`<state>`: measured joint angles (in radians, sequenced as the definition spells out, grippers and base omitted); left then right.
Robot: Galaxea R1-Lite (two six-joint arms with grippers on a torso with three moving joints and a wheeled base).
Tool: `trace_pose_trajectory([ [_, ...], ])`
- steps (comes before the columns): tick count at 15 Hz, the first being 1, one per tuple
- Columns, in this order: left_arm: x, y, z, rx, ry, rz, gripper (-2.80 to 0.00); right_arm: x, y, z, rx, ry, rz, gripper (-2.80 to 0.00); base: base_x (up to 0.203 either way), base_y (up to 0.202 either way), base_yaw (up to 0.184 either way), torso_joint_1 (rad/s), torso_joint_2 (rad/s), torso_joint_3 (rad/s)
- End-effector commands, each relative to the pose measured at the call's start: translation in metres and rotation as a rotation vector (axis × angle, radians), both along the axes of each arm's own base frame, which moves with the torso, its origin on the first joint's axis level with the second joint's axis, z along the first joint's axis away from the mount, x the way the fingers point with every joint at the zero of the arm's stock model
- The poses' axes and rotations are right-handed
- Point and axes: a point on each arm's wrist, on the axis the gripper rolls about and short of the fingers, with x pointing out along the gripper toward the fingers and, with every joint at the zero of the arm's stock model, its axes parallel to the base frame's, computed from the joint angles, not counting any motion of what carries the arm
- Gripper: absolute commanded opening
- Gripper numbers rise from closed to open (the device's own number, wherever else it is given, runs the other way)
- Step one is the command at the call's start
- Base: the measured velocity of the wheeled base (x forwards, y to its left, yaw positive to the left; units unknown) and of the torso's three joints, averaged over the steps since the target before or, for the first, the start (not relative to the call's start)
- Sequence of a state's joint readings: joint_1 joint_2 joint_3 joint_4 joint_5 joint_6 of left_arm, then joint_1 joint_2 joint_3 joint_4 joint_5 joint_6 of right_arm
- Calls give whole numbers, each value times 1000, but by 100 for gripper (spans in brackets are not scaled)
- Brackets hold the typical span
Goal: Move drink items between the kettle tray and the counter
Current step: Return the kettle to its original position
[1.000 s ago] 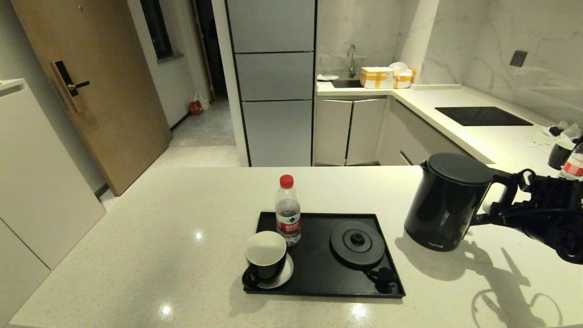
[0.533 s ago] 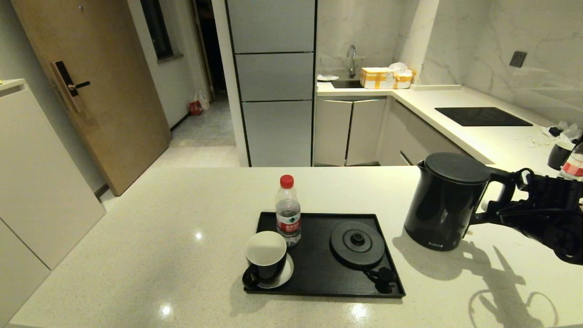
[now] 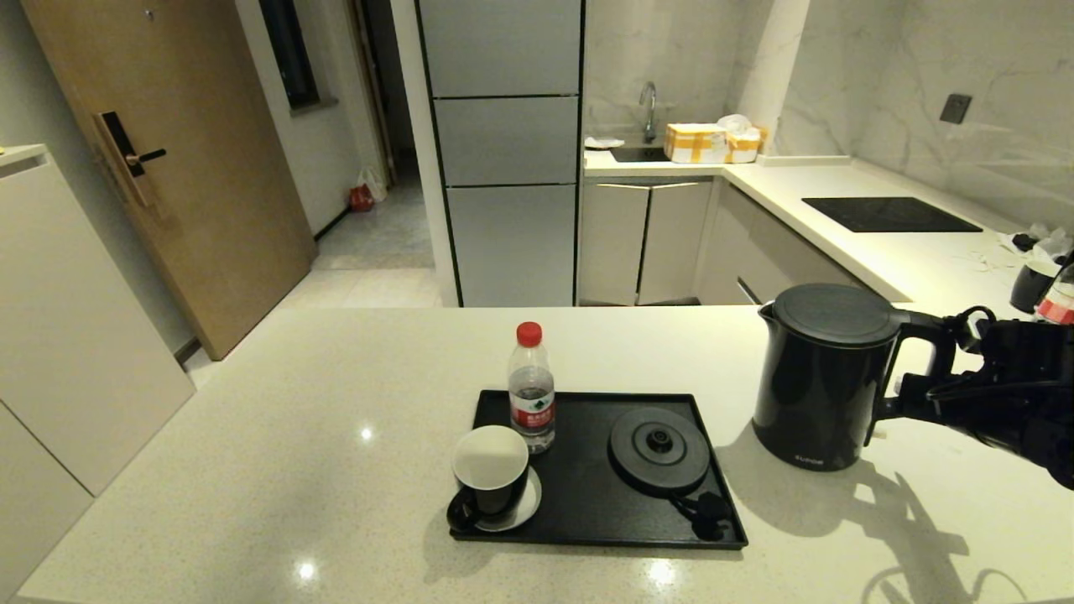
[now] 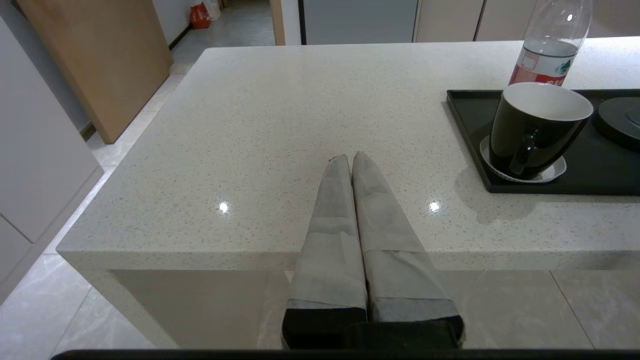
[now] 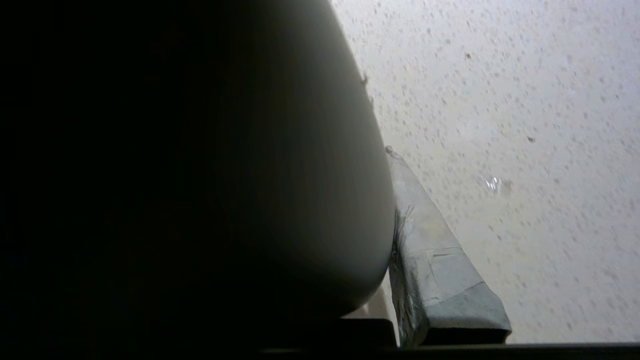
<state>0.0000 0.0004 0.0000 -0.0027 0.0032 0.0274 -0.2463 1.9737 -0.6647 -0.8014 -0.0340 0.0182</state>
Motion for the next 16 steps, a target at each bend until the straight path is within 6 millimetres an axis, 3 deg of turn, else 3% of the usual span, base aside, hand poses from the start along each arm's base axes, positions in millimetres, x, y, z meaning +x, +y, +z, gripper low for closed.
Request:
trace_pose_trajectory([
  [1,0,0,0,0,-2,0,-280,-7,8,20,-5,-69,19,-280,0,0,0,0,0,0],
  [7,0,0,0,0,-2,0,-280,-20,30,48,47,-101,53,-280,0,0,0,0,0,0],
  [12,0,0,0,0,1,0,-280,-31,66,76,94,-124,137,-280,0,0,0,0,0,0],
  [16,0,0,0,0,-1,0,-280,-29,132,87,67,-117,227,-280,0,0,0,0,0,0],
])
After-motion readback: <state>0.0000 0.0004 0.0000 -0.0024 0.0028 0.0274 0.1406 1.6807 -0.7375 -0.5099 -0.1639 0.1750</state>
